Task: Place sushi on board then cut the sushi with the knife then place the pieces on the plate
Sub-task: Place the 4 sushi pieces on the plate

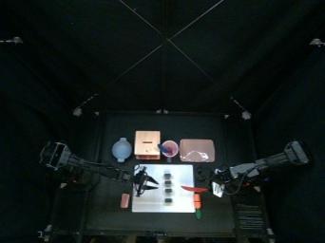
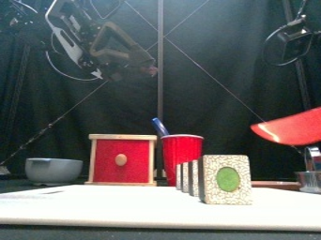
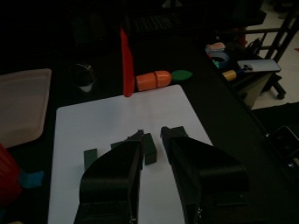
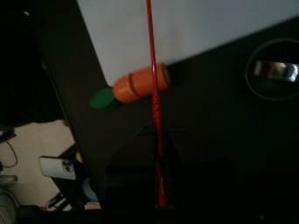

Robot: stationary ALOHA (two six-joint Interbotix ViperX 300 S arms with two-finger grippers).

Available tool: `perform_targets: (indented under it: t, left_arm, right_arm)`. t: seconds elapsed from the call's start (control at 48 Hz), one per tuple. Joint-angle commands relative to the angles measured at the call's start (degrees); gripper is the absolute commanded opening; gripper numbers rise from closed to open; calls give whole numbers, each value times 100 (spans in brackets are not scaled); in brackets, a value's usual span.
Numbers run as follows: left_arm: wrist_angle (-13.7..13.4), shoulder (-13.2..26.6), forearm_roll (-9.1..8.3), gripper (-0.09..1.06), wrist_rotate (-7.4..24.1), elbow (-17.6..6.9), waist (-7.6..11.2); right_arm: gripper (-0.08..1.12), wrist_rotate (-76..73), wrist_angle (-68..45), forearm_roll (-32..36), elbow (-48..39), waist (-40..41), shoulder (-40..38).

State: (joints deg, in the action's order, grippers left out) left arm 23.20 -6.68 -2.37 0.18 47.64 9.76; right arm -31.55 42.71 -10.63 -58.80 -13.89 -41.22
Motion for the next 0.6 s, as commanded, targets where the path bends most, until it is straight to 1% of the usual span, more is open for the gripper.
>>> perform_targets:
  t: [0.021,0.146,0.312,0.375,0.458,0.542,0.604]
  left_arm:
    - [70,-35,18,65,9,-62,-44]
    - [70,35,9,65,9,-53,-79]
    - [70,79,18,65,0,-53,-88]
    - [70,79,18,65,0,-53,-97]
    - [70,79,9,65,0,-53,-97]
    - [70,79,18,65,0,-44,-97]
    - [70,79,9,65,0,-26,-97]
  right_arm:
    - [34,0,290,-79,-62,176,-105]
    - [39,9,343,-97,-193,396,-97]
    - [57,9,360,-88,-334,519,-97]
    - [66,9,396,-70,-396,536,-97]
    - [73,0,439,-62,-431,571,-97]
    - [78,9,501,-26,-404,580,-105]
    - [79,9,571,35,-369,580,-132]
